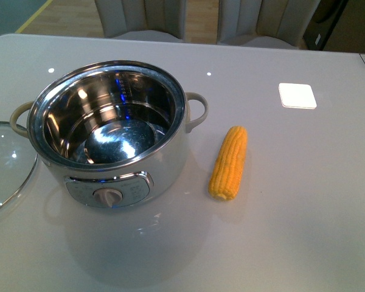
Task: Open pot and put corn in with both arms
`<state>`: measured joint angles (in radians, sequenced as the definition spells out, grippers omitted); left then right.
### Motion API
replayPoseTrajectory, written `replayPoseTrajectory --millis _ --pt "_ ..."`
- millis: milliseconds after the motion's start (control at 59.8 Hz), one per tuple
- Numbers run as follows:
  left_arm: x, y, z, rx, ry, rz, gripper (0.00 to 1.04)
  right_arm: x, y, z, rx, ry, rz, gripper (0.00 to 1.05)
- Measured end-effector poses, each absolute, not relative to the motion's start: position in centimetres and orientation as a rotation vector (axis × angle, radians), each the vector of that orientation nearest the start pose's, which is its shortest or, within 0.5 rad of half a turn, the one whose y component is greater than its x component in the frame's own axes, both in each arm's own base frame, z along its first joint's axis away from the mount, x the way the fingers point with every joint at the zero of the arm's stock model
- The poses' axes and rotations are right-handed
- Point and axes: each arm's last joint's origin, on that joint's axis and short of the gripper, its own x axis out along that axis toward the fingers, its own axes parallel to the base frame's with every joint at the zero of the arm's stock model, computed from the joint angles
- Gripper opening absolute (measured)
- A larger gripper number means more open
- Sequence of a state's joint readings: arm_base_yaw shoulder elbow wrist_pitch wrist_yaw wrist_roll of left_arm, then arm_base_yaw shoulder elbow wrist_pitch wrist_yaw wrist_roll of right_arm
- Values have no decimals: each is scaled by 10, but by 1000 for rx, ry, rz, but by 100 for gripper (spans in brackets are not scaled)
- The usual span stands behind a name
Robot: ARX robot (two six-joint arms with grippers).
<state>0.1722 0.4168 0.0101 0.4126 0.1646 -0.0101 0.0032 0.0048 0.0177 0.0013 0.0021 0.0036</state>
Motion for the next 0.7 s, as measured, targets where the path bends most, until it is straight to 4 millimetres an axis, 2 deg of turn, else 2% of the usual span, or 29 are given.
replayPoseTrajectory --millis 67,100,267,702 --pt "121 14 170 -8 -9 6 6 97 0 169 4 -14 1 96" --pt "120 13 170 -9 -8 6 3 97 0 169 4 -14 1 96" --pt "115 1 170 -6 -11 -4 4 97 0 169 4 -14 1 96" --pt "103 0 166 -5 19 1 4 97 0 169 4 -14 1 96"
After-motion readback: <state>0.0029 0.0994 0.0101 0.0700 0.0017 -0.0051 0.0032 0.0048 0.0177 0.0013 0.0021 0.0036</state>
